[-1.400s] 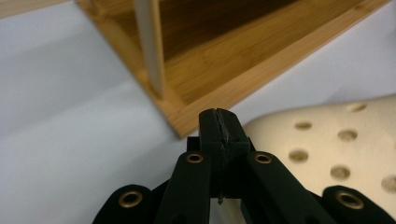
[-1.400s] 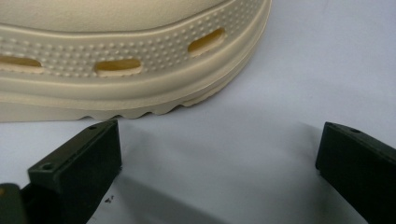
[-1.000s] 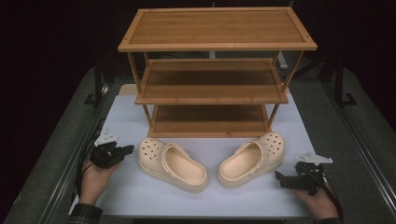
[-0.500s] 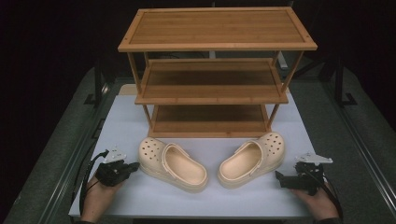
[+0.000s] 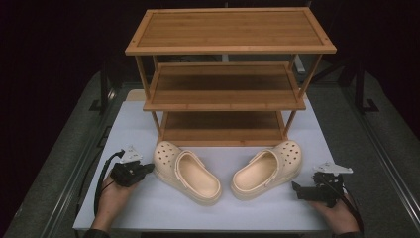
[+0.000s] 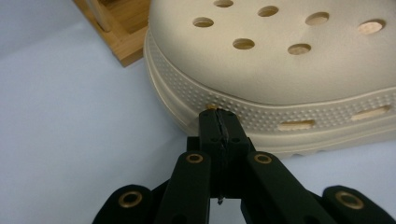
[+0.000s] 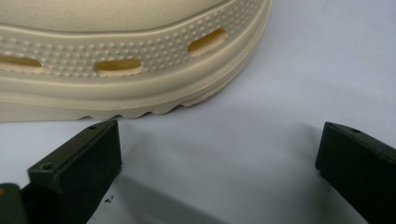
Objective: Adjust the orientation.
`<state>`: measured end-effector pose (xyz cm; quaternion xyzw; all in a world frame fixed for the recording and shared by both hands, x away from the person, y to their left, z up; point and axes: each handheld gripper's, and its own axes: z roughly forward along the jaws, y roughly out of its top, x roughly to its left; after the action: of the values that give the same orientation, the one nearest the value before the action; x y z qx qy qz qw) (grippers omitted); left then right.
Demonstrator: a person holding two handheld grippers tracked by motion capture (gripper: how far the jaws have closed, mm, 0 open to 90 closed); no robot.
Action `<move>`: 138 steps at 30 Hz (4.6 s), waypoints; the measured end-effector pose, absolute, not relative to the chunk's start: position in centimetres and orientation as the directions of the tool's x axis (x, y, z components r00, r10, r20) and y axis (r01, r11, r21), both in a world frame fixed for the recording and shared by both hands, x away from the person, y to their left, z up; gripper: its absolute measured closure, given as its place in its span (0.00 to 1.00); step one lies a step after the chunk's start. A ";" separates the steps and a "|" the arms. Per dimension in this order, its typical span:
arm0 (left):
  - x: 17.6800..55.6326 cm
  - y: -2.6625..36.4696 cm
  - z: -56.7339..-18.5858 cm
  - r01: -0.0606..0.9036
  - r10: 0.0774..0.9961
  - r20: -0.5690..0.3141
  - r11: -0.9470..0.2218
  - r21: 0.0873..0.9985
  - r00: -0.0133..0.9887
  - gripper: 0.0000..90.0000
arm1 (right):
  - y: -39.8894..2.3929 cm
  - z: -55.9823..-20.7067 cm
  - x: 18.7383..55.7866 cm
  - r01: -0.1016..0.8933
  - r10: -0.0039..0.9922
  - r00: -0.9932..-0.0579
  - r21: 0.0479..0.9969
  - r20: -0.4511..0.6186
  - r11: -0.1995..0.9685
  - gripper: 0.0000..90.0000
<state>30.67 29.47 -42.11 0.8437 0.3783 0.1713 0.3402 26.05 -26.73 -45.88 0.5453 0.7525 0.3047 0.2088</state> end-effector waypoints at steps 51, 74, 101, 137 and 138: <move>30.0 10.5 -39.3 0.389 0.490 -0.046 -0.627 0.675 0.870 1.00 | -26.8 -45.9 26.0 0.693 0.948 -0.318 0.687 0.019 0.219 0.00; 27.9 12.6 -39.3 0.388 0.442 -0.081 -0.668 0.635 0.893 1.00 | -26.8 -45.9 26.0 0.693 0.948 -0.319 0.687 0.020 0.219 0.00; 25.6 24.3 -35.6 0.470 0.581 -0.144 -0.461 0.753 0.801 1.00 | -26.8 -45.9 26.1 0.694 0.948 -0.318 0.686 0.019 0.219 0.00; 35.9 23.5 -41.1 0.499 0.684 -0.026 -0.505 0.705 0.729 1.00 | -26.7 -45.9 26.1 0.694 0.948 -0.318 0.685 0.019 0.219 0.00; 36.0 23.2 -41.1 0.493 0.678 -0.022 -0.511 0.704 0.735 1.00 | -26.8 -45.9 26.1 0.694 0.948 -0.318 0.686 0.019 0.219 0.00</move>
<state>36.00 23.21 -41.11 0.8596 0.3404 0.1293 0.3585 26.06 -26.75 -45.89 0.5453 0.7526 0.3048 0.2083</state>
